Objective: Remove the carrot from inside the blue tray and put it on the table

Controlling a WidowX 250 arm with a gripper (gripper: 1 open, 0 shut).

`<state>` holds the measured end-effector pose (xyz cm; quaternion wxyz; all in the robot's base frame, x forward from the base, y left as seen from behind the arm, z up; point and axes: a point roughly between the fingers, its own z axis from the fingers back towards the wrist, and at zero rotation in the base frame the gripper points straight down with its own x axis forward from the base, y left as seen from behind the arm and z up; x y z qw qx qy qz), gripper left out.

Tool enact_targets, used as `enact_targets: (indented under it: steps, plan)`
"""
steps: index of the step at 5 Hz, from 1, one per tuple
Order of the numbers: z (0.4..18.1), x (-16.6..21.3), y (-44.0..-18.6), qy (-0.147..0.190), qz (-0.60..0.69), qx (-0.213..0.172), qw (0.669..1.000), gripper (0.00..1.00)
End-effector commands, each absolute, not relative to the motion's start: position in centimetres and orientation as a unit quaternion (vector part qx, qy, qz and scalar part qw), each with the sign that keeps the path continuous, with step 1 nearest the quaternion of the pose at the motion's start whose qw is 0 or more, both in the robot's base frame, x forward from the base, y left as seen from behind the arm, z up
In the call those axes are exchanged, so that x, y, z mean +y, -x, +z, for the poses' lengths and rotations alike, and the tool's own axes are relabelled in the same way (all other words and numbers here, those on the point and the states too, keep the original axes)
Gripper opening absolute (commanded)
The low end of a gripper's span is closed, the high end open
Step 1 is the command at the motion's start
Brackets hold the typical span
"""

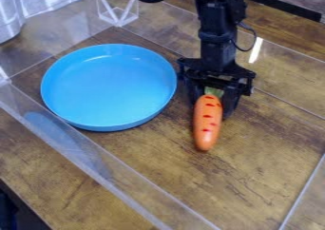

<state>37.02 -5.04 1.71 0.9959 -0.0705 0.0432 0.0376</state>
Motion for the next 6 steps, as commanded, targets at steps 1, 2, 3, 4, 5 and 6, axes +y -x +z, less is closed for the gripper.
enact_targets:
  steps: [1, 2, 3, 4, 5, 6]
  plan:
    - [-0.09, -4.98, -36.14, 0.057, 0.028, 0.075, 0.995, 0.00]
    - [0.12, -5.10, -36.48, 0.059, 0.026, 0.074, 0.995, 1.00]
    - [0.32, -5.24, -36.75, 0.063, 0.023, 0.072, 0.995, 1.00]
    - [0.35, -5.13, -36.80, 0.062, 0.020, 0.068, 0.996, 1.00]
    - [0.44, -4.87, -36.68, 0.057, 0.019, 0.069, 0.996, 1.00]
    - [0.51, -4.61, -36.56, 0.052, 0.017, 0.072, 0.996, 1.00]
